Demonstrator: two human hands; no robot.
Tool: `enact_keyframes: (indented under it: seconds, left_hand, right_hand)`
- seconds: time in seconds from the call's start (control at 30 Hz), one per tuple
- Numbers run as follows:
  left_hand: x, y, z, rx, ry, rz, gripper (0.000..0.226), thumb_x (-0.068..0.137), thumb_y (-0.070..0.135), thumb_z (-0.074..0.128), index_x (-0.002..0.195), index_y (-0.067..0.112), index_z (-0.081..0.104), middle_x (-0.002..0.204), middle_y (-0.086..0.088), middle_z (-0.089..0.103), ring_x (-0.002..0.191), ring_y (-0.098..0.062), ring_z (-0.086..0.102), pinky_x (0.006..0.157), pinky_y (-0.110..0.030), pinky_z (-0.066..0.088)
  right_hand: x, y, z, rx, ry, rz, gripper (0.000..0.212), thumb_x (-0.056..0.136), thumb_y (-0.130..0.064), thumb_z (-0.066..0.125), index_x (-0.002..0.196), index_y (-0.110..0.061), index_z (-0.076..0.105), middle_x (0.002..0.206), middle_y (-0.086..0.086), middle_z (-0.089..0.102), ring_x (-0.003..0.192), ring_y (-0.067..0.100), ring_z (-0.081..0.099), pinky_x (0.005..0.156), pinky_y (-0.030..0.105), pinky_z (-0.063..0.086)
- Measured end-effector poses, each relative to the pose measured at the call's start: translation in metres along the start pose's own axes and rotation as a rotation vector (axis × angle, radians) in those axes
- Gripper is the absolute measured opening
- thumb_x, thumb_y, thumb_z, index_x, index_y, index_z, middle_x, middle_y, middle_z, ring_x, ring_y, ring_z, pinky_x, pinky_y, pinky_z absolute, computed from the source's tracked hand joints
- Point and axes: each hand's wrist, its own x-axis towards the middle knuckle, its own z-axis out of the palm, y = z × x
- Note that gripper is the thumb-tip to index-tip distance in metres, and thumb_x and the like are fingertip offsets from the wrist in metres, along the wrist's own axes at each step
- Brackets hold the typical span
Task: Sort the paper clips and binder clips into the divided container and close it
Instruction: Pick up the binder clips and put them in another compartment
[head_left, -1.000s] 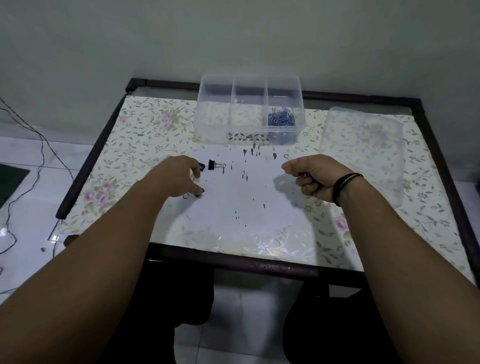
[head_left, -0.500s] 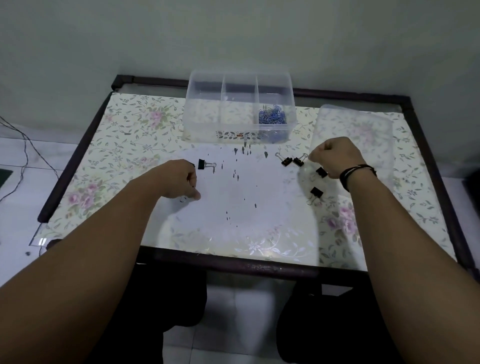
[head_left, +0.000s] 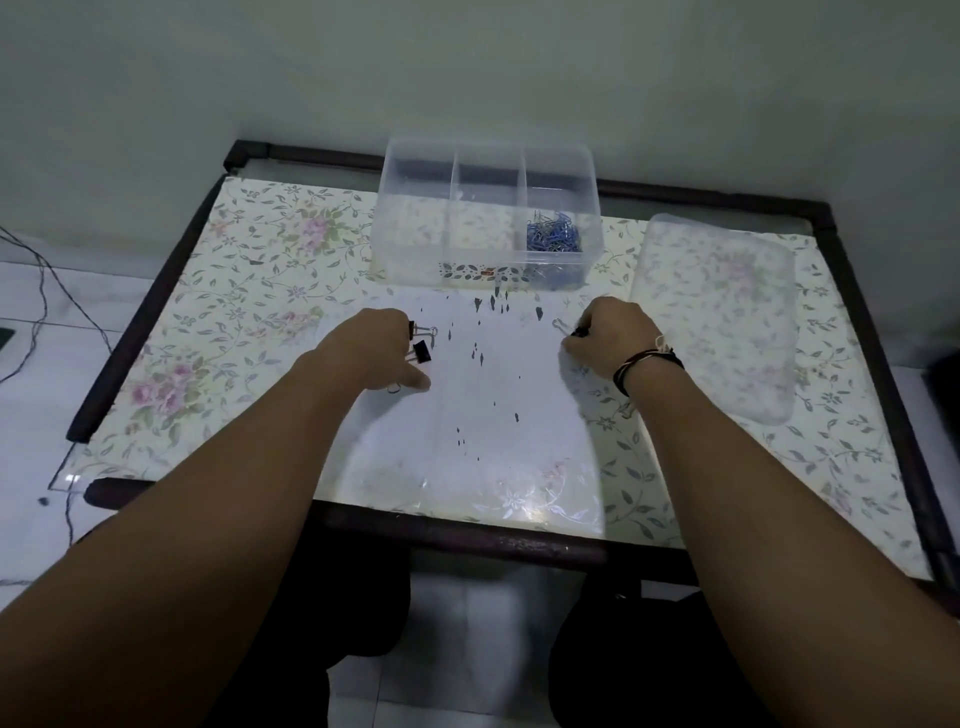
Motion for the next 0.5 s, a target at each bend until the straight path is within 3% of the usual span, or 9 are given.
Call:
enact_keyframes:
  seconds: [0.03,0.1,0.17,0.23,0.4,0.5]
  left_hand:
    - [0.001,0.0,0.0,0.014,-0.007,-0.006,0.056,0.07,0.044,0.087,0.1,0.006,0.059,0.094,-0.01,0.067,0.081,-0.025,0.059,0.061,-0.031,0.041]
    - [0.001,-0.001,-0.002,0.045,-0.008,-0.005,0.058,0.068,0.046,0.088,0.101,0.009,0.058,0.095,-0.008,0.065,0.086,-0.025,0.06,0.064,-0.032,0.044]
    - [0.0,-0.005,-0.006,0.065,-0.003,0.003,0.056,0.067,0.044,0.089,0.102,0.014,0.057,0.097,-0.003,0.061,0.09,-0.024,0.059,0.069,-0.034,0.047]
    - [-0.002,-0.011,-0.007,0.081,0.001,0.021,0.054,0.066,0.043,0.089,0.102,0.017,0.058,0.098,0.0,0.061,0.091,-0.023,0.059,0.073,-0.035,0.05]
    - [0.003,-0.006,0.007,-0.028,0.08,0.044,0.037,0.076,0.043,0.081,0.09,0.017,0.06,0.086,0.003,0.061,0.082,-0.021,0.06,0.067,-0.031,0.046]
    - [0.007,0.001,0.011,-0.094,0.082,0.0,0.027,0.079,0.034,0.078,0.083,0.014,0.061,0.084,-0.002,0.067,0.076,-0.022,0.061,0.063,-0.029,0.045]
  right_hand:
    - [0.0,-0.001,0.0,0.05,-0.032,0.007,0.031,0.079,-0.031,0.067,0.071,-0.001,0.07,0.066,0.009,0.069,0.059,0.024,0.063,0.055,0.028,0.048]
    - [-0.007,-0.007,-0.007,0.351,-0.11,0.059,0.04,0.078,-0.037,0.066,0.056,-0.009,0.049,0.05,0.002,0.045,0.041,0.018,0.039,0.046,0.024,0.032]
    - [-0.01,-0.012,-0.017,0.855,-0.22,0.171,0.028,0.077,-0.035,0.06,0.067,-0.019,0.039,0.06,0.0,0.036,0.043,0.015,0.025,0.044,0.021,0.021]
    - [-0.011,-0.014,-0.027,1.26,-0.372,0.263,0.012,0.073,-0.029,0.048,0.073,-0.017,0.044,0.068,0.003,0.044,0.047,0.014,0.027,0.042,0.018,0.017]
    - [-0.015,-0.01,-0.033,1.441,-0.633,0.182,0.036,0.082,-0.034,0.042,0.093,-0.007,0.063,0.077,0.007,0.061,0.052,0.013,0.033,0.04,0.017,0.018]
    - [-0.013,-0.013,-0.03,1.436,-0.654,0.186,0.036,0.085,-0.044,0.052,0.084,-0.01,0.065,0.077,0.005,0.058,0.051,0.012,0.034,0.038,0.017,0.021]
